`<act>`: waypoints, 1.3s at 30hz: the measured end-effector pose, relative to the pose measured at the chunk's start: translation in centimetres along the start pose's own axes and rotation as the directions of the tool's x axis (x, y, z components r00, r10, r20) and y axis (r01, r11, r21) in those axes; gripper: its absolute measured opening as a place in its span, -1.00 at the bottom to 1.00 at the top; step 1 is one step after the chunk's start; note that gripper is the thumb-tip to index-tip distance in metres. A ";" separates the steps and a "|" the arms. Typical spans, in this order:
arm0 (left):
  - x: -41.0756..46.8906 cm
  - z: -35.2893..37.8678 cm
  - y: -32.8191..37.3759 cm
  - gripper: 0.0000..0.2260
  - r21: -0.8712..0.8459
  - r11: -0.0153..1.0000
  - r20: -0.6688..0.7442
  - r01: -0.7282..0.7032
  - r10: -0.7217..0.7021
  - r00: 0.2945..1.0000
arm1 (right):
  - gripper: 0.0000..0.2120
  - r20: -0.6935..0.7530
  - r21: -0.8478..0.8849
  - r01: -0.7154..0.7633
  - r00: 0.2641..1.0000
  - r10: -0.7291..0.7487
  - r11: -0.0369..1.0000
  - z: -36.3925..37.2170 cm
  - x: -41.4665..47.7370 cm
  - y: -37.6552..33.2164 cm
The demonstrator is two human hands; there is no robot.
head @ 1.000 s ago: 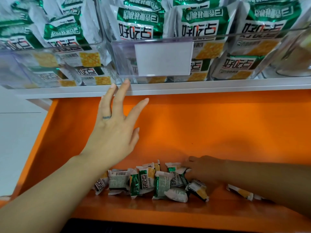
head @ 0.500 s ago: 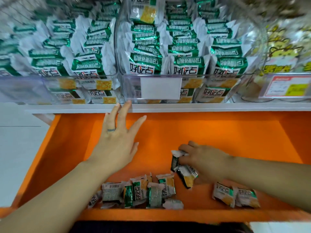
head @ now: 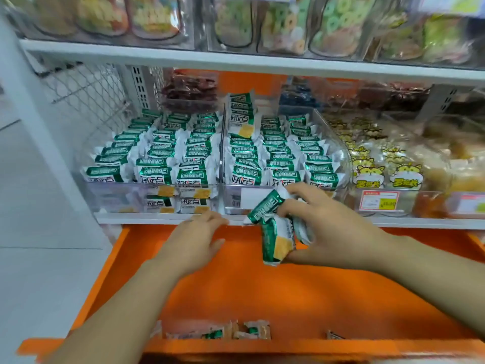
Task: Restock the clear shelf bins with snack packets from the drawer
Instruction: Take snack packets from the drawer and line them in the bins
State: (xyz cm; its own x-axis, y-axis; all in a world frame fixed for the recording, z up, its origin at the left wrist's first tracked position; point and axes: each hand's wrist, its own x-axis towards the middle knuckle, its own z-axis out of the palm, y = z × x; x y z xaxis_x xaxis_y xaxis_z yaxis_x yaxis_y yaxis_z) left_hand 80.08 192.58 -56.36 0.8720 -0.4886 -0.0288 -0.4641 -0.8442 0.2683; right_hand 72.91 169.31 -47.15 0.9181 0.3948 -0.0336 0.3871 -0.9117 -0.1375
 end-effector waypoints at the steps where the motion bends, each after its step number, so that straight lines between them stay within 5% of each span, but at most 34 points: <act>1: -0.1 -0.6 0.1 -0.63 -0.063 0.998 -0.040 0.005 -0.008 0.999 | -0.40 -0.068 0.044 -0.014 0.998 0.017 0.999 -0.8 0.4 -0.2; 6: 0.0 -3.8 1.0 -0.74 -0.290 0.956 -0.270 -0.039 -0.043 0.962 | -0.45 -0.328 0.235 -0.009 0.941 0.088 0.972 -3.7 3.9 -0.4; 10: 0.5 -6.4 1.9 -0.70 -0.497 0.856 -0.426 -0.143 -0.097 0.899 | -0.45 -0.368 0.323 0.010 0.922 0.116 0.946 -3.7 5.9 -0.5; 13: 1.1 -7.7 2.8 -0.69 -0.656 0.732 -0.391 -0.185 -0.119 0.913 | -0.50 -0.385 0.403 0.049 0.915 0.120 0.914 -3.0 6.1 -1.1; 19: 2.3 -8.1 4.1 -0.85 -0.730 0.651 -0.351 -0.208 -0.097 0.931 | -0.56 -0.381 0.475 0.098 0.918 0.104 0.875 -2.3 5.3 -1.0; 24: 4.1 -9.1 4.9 -0.84 -0.692 0.688 -0.388 -0.220 -0.097 0.916 | -0.46 -0.330 0.454 0.052 0.937 0.114 0.889 -3.1 5.9 0.9; 32: 9.3 -10.8 2.8 -0.63 -0.382 0.921 -0.393 -0.075 -0.088 0.915 | -0.33 -0.400 0.295 -0.177 0.870 0.290 0.939 -4.2 7.6 6.4; 39: 15.3 -11.5 3.3 -0.72 -0.051 0.998 -0.383 0.044 -0.060 0.922 | -0.32 -0.427 0.335 -0.235 0.825 0.370 0.912 -3.4 9.4 9.3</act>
State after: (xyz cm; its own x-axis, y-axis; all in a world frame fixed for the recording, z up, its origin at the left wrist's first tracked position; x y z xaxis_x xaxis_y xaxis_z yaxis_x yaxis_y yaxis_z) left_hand 93.71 184.82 -44.82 0.8913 -0.3152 0.3260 -0.4168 -0.8526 0.3152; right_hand 85.39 164.17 -45.36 0.9370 -0.0595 0.3442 0.1089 -0.8865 -0.4497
